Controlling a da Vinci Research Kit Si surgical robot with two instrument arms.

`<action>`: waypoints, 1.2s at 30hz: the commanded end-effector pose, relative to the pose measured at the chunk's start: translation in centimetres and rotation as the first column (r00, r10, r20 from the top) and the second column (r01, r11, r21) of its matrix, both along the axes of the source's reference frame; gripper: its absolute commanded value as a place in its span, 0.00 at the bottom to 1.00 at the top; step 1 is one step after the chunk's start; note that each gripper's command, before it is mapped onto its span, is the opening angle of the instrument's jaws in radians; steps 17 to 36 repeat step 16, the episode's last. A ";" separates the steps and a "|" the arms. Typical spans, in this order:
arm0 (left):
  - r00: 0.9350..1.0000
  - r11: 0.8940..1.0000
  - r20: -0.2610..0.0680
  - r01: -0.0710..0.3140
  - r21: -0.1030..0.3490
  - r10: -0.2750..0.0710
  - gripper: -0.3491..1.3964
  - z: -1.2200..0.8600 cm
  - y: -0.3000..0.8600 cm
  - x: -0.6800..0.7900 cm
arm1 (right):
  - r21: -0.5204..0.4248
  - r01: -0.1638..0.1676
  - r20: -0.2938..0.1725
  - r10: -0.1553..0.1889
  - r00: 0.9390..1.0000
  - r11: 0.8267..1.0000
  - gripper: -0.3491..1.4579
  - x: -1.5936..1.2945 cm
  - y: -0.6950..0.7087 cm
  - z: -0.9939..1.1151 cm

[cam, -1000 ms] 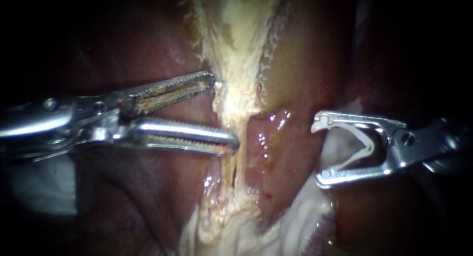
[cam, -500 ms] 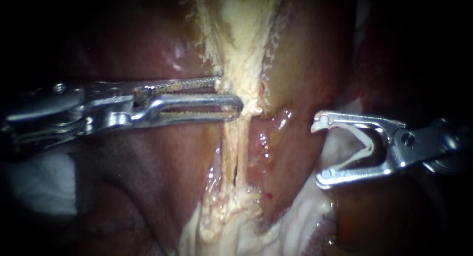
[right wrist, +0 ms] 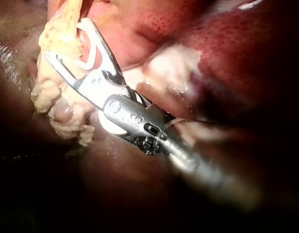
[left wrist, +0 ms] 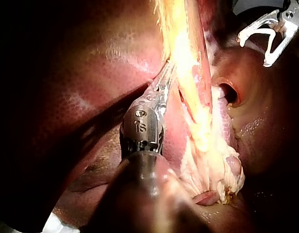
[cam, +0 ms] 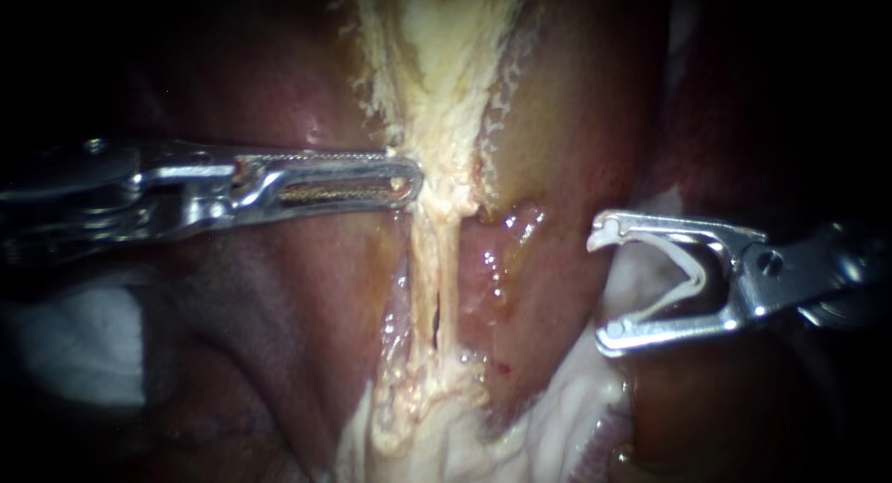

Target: Grabbing gallbladder

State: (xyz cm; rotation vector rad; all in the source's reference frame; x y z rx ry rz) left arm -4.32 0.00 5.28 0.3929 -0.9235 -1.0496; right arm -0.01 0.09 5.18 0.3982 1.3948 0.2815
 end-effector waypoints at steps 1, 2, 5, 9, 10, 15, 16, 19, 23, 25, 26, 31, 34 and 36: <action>1.000 1.000 0.002 0.000 0.001 0.000 0.00 -0.02 -0.01 0.00 | 0.000 0.000 0.000 0.000 1.000 1.000 0.52 0.00 0.00 0.00; 1.000 1.000 0.004 -0.001 0.003 0.001 0.00 -0.02 -0.01 0.00 | 0.000 0.000 0.000 0.000 1.000 1.000 0.52 0.00 0.00 0.00; 1.000 1.000 0.006 -0.003 0.004 0.003 0.00 -0.04 -0.01 -0.01 | 0.000 0.000 0.000 0.000 1.000 1.000 0.52 0.00 0.00 0.00; 1.000 1.000 0.008 -0.006 0.006 0.006 0.00 -0.04 0.00 0.00 | 0.000 0.000 0.000 0.000 1.000 1.000 0.52 0.00 0.00 0.00; 1.000 1.000 0.008 -0.006 0.006 0.006 0.00 -0.05 0.00 0.00 | 0.000 0.000 0.000 0.000 1.000 1.000 0.52 0.00 0.00 0.00; 1.000 1.000 0.009 -0.006 0.008 0.006 0.00 -0.06 0.02 -0.01 | 0.000 0.000 0.000 0.000 1.000 1.000 0.52 0.00 0.00 0.00; 1.000 1.000 0.009 -0.006 0.008 0.006 0.00 -0.06 0.02 -0.01 | 0.000 0.000 0.000 0.000 1.000 1.000 0.52 0.00 0.00 0.00; 1.000 1.000 0.009 -0.006 0.008 0.006 0.00 -0.06 0.02 -0.01 | 0.000 0.000 0.000 0.000 1.000 1.000 0.52 0.00 0.00 0.00; 1.000 1.000 0.009 -0.006 0.008 0.006 0.00 -0.06 0.02 -0.01 | 0.000 0.000 0.000 0.000 1.000 1.000 0.52 0.00 0.00 0.00; 1.000 1.000 0.009 -0.006 0.008 0.006 0.00 -0.06 0.02 -0.01 | 0.000 0.000 0.000 0.000 1.000 1.000 0.52 0.00 0.00 0.00; 1.000 1.000 0.009 -0.006 0.008 0.006 0.00 -0.06 0.02 -0.01 | 0.000 0.000 0.000 0.000 1.000 1.000 0.52 0.00 0.00 0.00; 1.000 1.000 0.009 -0.006 0.008 0.006 0.00 -0.06 0.02 -0.01 | 0.000 0.000 0.000 0.000 1.000 1.000 0.52 0.00 0.00 0.00; 1.000 1.000 0.009 -0.006 0.008 0.006 0.00 -0.06 0.02 -0.01 | 0.000 0.000 0.000 0.000 1.000 1.000 0.52 0.00 0.00 0.00; 1.000 1.000 0.009 -0.006 0.008 0.006 0.00 -0.06 0.02 -0.01 | 0.000 0.000 0.000 0.000 1.000 1.000 0.52 0.00 0.00 0.00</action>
